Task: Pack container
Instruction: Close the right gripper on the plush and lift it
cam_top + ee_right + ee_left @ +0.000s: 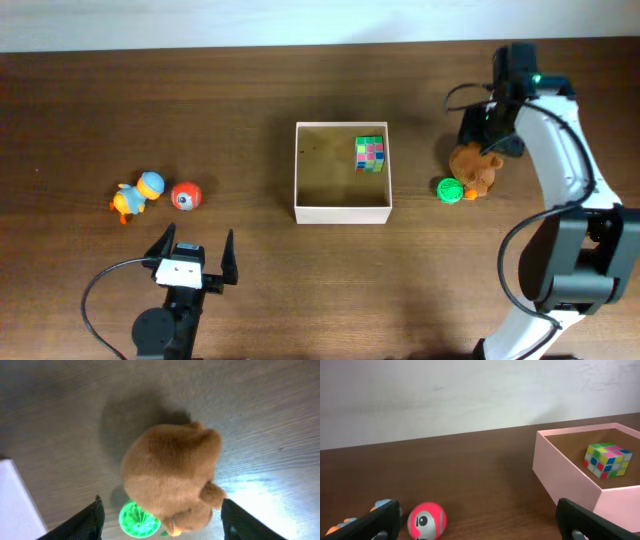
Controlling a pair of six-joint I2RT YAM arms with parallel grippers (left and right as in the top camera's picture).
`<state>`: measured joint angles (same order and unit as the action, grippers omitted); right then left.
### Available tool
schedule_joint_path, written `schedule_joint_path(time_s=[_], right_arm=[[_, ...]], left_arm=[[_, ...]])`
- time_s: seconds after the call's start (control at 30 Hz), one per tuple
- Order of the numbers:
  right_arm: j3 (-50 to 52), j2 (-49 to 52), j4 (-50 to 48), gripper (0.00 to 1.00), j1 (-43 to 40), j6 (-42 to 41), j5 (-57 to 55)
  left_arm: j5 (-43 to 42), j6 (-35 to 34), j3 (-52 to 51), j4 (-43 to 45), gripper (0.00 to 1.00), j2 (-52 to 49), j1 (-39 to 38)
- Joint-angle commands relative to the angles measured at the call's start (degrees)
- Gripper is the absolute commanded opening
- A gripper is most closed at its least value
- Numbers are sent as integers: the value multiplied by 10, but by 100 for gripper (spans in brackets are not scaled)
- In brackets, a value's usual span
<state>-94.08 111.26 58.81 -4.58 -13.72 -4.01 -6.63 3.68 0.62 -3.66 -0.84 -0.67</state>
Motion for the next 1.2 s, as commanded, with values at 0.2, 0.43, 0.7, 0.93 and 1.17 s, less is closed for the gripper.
schedule_joint_path(time_s=[0.2,0.43,0.7,0.93,1.17], right_arm=[[105,3,-88,68,-10,-2,-19],[116,36,-109,51,-26,-2,-18],[115,37,-115,4,-26,-2,-7],[95,35,-109,4,-26,-2,30],[22,35,-53,4,-26,7,36]], left_arm=[[0,11,-1,-3,99,5,3],[0,11,-1,-3,99,5,3],[0,11,-1,-3,99,5,3],[0,11,-1,-3,99,5,3],[0,11,-1,-3,99,5,3]])
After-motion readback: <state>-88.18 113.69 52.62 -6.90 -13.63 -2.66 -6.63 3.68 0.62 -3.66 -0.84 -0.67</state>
